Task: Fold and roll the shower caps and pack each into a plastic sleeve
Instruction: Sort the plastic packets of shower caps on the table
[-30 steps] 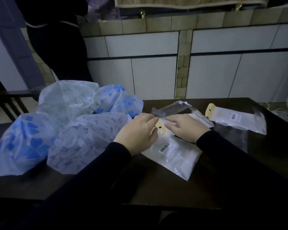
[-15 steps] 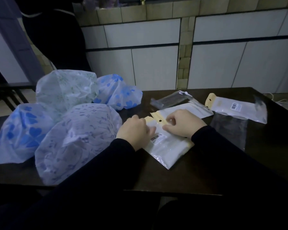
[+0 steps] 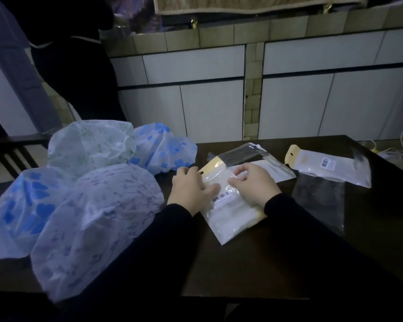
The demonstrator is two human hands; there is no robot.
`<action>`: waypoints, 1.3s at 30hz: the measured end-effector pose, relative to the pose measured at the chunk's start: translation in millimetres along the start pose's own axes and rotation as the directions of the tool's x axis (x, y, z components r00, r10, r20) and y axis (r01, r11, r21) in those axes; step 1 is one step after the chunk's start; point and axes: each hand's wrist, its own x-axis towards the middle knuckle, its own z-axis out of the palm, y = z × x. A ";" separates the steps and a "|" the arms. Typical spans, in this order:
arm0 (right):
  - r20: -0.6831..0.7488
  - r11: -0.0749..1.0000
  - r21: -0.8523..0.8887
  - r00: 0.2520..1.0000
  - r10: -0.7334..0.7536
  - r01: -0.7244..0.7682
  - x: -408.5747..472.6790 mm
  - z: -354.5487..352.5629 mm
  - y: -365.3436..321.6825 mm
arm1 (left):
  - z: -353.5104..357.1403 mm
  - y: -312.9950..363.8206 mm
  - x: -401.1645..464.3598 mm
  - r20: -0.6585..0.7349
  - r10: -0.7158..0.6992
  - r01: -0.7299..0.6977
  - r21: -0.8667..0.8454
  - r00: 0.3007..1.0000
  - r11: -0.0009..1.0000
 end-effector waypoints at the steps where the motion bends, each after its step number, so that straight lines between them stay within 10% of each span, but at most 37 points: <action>1: -0.012 0.997 0.082 1.000 0.002 -0.001 1.2 -0.1 1.4 | 2.4 -1.5 0.4 -0.035 -0.008 0.004 -0.102 0.999 0.995; 10: -0.162 0.886 0.463 0.985 0.060 0.022 15.7 3.5 0.9 | 7.4 -5.2 8.8 -0.134 0.002 -0.095 -0.689 0.991 0.718; 13: -0.070 0.956 0.294 0.997 0.040 -0.017 18.8 1.9 5.5 | 6.1 -9.5 15.3 -0.177 0.014 -0.138 -0.708 0.984 0.693; 16: -0.324 0.997 -0.046 0.945 0.041 -0.059 26.2 -14.4 14.3 | 5.6 -13.7 21.3 -0.202 -0.005 -0.147 -0.730 0.979 0.668; 24: -0.292 0.720 -0.592 0.929 0.228 -0.363 34.7 -33.2 36.6 | 8.6 -16.6 29.9 -0.202 0.009 -0.151 -0.702 0.979 0.696; 31: -0.043 0.903 -0.420 0.996 0.074 -0.085 21.9 -28.5 30.8 | 9.8 -22.3 29.2 -0.208 0.007 -0.151 -0.685 0.978 0.713; 35: -0.312 0.808 -0.500 0.935 0.168 -0.313 20.5 -30.3 25.3 | 8.2 -22.3 25.8 -0.207 0.003 -0.145 -0.678 0.978 0.721; 39: -0.223 0.718 -0.544 0.900 0.375 -0.434 21.9 -27.9 23.2 | 8.3 -20.9 23.1 -0.186 0.014 -0.139 -0.681 0.983 0.719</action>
